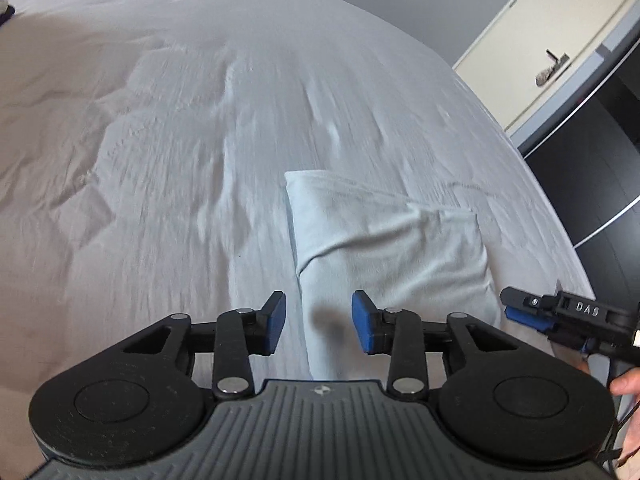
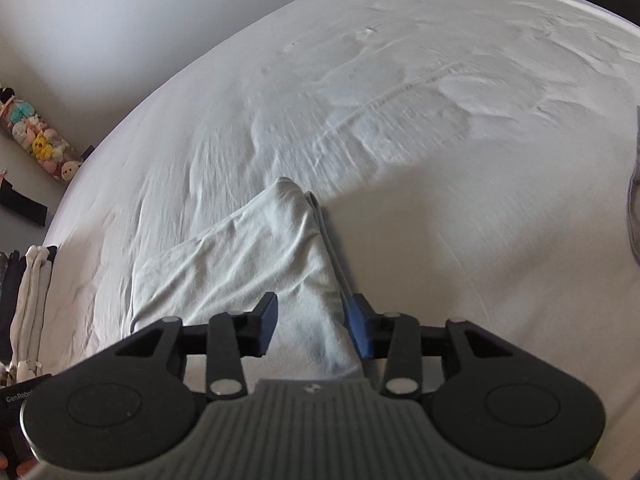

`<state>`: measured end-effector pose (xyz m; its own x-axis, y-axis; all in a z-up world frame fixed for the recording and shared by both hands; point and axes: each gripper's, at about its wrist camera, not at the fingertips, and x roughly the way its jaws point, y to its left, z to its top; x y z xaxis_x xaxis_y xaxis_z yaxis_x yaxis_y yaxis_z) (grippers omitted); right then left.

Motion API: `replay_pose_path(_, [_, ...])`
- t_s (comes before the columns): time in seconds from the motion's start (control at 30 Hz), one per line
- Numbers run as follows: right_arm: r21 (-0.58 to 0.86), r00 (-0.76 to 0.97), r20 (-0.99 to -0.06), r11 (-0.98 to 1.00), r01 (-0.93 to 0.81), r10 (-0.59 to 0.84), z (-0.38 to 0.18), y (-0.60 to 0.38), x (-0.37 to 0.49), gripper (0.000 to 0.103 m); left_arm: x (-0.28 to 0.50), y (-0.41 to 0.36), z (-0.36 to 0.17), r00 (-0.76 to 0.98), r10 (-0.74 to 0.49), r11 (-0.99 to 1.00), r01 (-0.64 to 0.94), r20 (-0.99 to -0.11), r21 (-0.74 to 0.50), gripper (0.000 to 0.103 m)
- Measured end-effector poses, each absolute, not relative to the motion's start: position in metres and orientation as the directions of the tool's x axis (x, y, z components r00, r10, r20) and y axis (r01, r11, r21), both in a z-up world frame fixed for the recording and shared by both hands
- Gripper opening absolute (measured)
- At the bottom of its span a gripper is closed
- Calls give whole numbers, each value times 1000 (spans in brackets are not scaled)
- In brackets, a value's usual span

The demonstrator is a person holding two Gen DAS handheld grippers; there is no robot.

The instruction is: Fold clothes

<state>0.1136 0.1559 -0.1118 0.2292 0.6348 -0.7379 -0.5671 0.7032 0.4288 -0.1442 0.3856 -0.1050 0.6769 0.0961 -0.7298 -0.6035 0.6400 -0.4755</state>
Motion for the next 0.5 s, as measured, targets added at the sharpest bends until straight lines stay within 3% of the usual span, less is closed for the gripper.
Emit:
replay_pose_path(0.2, [467, 186, -759, 721, -513, 624, -135, 166, 144, 48, -128, 404, -130, 694, 66, 584, -610, -717, -536, 54])
replay_pose_path(0.33, [514, 112, -763, 703, -490, 636, -149, 174, 151, 64, -124, 416, -147, 716, 35, 539, -601, -697, -590, 56])
replay_pose_path(0.5, [543, 78, -757, 691, -477, 649, -159, 181, 156, 67, -117, 430, -158, 750, 13, 496, -579, -661, -647, 56])
